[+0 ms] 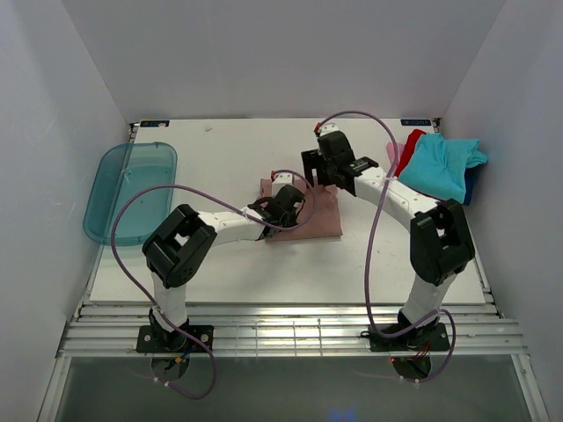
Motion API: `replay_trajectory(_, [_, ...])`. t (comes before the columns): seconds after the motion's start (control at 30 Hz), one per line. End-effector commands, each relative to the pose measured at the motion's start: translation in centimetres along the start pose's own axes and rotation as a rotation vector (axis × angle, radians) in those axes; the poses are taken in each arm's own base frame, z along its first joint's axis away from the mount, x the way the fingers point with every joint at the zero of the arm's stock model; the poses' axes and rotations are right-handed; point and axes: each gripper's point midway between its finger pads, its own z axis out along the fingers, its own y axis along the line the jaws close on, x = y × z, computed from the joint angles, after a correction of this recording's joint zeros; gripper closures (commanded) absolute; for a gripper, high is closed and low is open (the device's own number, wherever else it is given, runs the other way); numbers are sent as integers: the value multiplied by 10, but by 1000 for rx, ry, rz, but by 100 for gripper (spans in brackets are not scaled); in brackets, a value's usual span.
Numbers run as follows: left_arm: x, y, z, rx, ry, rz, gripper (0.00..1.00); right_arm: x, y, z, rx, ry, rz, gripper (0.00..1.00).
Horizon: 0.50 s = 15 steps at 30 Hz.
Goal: Fold and stack the t-shirts
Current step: Fold the tshirt
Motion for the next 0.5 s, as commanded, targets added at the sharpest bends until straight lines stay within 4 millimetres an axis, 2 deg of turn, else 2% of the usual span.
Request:
replay_trajectory(0.0, [-11,6,-5,-62,3,66,100,26,16,-17,-171,56,24,6])
replay_trajectory(0.03, [-17,2,-5,-56,-9,74,100,32,17,-19,-196,67,35,2])
replay_trajectory(0.1, [-20,3,-6,-64,-13,79,100,49,18,-21,-261,106,64,2])
replay_trajectory(0.13, [-23,2,-7,-65,-20,78,100,54,16,-21,-273,112,72,9])
replay_trajectory(0.2, [-31,2,-12,-64,-39,70,100,69,10,-21,-307,142,116,10])
replay_trajectory(0.3, [-40,1,-16,-67,-65,69,100,72,-1,-21,-328,128,164,10])
replay_trajectory(0.37, [-43,2,-16,-78,-71,77,100,84,-4,-20,-356,154,189,10])
replay_trajectory(0.4, [-44,4,-14,-83,-71,74,100,88,-11,-18,-356,166,213,10])
replay_trajectory(0.43, [-42,5,-12,-88,-66,77,100,98,-11,-17,-368,188,226,10])
replay_trajectory(0.47, [-42,6,-11,-91,-64,75,100,98,-8,-16,-404,181,237,10])
